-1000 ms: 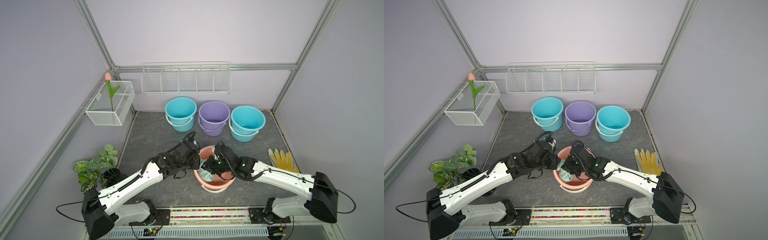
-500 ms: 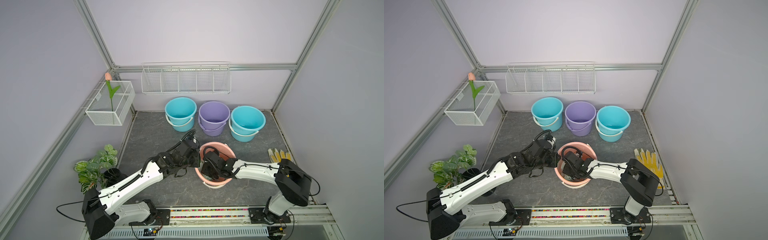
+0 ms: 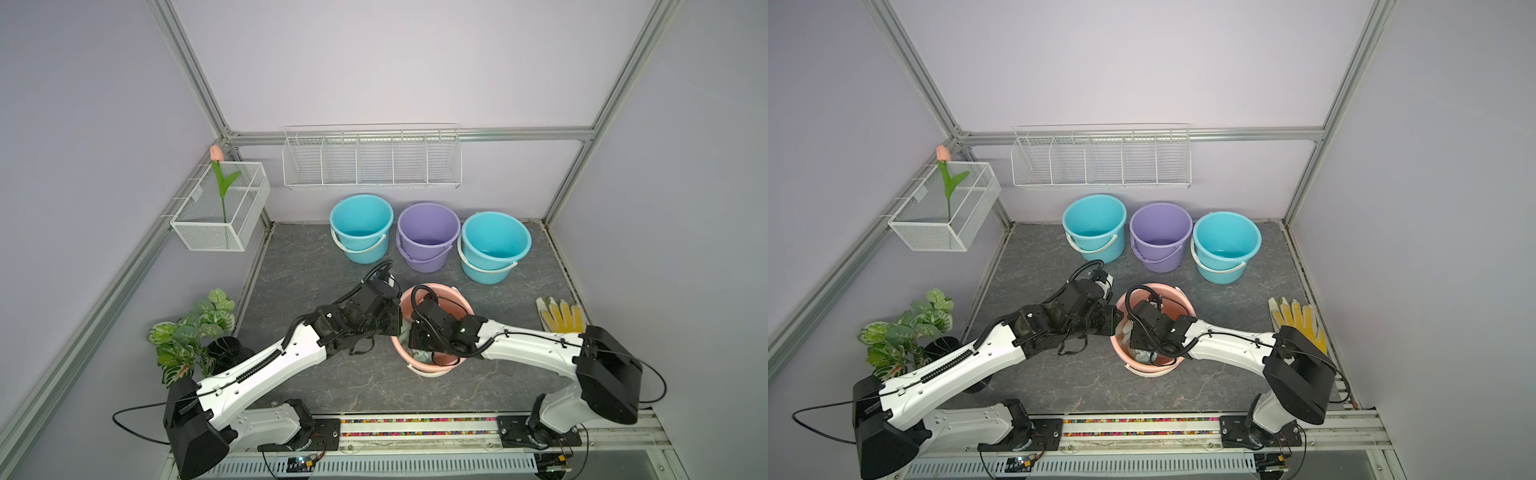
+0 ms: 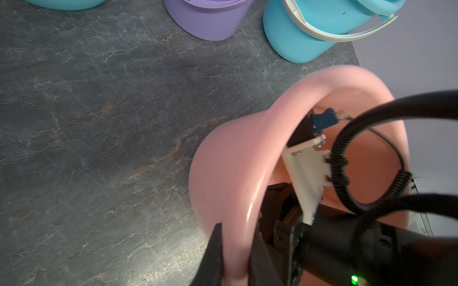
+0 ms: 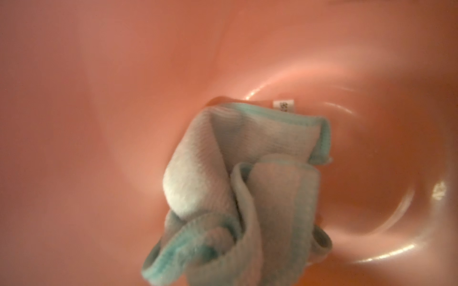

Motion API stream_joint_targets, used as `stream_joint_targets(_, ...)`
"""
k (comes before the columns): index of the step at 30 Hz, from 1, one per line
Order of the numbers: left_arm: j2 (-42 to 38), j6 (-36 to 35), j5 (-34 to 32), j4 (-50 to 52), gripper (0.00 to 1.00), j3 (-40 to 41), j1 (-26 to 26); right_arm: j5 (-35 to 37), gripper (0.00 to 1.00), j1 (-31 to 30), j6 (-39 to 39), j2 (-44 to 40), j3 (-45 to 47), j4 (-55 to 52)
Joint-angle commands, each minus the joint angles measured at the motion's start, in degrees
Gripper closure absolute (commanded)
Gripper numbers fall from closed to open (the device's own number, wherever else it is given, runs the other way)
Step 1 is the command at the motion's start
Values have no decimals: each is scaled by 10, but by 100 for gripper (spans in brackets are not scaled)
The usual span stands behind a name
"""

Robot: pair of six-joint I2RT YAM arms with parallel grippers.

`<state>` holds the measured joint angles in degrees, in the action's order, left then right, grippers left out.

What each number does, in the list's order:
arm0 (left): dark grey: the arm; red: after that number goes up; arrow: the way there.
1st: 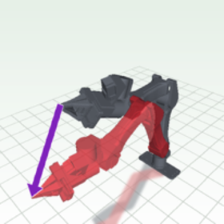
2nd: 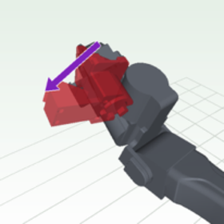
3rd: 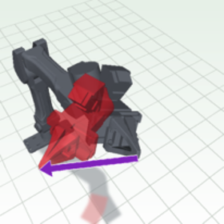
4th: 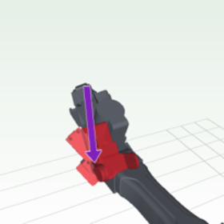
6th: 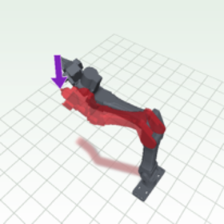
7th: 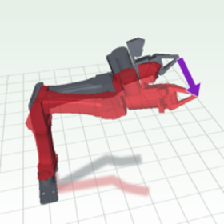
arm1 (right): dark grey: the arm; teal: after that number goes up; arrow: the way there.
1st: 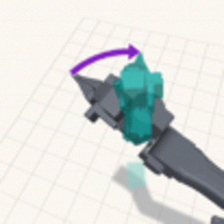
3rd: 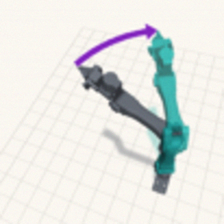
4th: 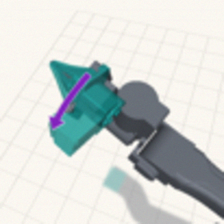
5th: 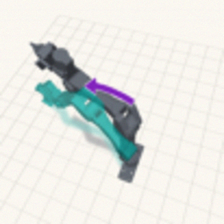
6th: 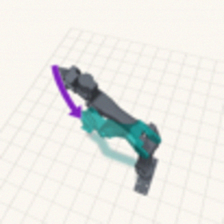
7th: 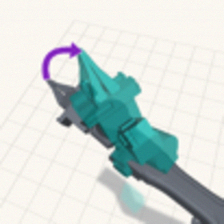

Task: Wipe the inside of the bucket with a cloth
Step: Wipe the dirt from the inside of the bucket.

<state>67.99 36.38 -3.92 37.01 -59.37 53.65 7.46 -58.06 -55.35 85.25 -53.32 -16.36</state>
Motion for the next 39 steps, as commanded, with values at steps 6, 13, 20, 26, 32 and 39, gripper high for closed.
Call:
stream_joint_targets(6, -8, -12, 35, 16, 100, -12, 8, -15, 93, 2, 267, -81, -50, -9)
stream_joint_targets(13, -10, -9, 40, 16, 100, -10, 8, -35, 92, 6, 461, -95, -103, -1)
stream_joint_targets(20, -19, -10, 37, 23, 100, -8, 8, 81, 93, 26, 549, -96, -165, -88)
stream_joint_targets(26, -27, -5, 33, 26, 100, -5, 8, 168, 93, 45, 600, -111, -188, -210)
stream_joint_targets(32, -27, 0, 27, 27, 100, -5, 8, 190, 93, 52, 619, -137, -198, -336)
stream_joint_targets(39, -27, 4, 24, 27, 100, -4, 8, 38, 93, 53, 602, -149, -205, -477)
